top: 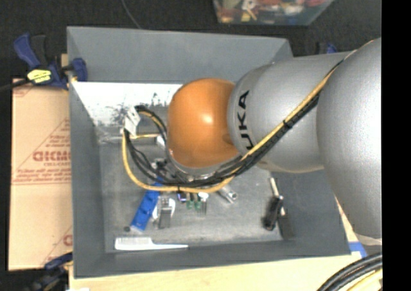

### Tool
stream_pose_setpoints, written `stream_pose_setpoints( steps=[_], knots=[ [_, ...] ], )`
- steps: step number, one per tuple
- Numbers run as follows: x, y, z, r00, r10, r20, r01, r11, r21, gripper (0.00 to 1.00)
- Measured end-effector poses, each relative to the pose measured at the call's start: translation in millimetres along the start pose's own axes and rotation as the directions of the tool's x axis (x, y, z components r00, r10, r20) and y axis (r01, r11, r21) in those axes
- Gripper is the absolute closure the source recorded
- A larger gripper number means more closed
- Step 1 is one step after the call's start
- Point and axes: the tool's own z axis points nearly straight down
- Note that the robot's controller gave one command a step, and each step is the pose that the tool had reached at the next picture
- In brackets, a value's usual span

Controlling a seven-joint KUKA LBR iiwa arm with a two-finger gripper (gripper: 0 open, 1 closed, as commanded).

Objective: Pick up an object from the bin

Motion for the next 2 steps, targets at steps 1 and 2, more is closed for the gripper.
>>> stream_pose_setpoints(
  steps=[1, 2],
  knots=[
    [-1.6, -1.1, -4.6, 1.0, 0.006, 0.007, -0.006, 1.0, -0.002, 0.0],
    [-47.8, -19.1, 94.3, 0.866, -0.5, 0.006, 0.5, 0.866, 0.002, 0.0]
  ],
)
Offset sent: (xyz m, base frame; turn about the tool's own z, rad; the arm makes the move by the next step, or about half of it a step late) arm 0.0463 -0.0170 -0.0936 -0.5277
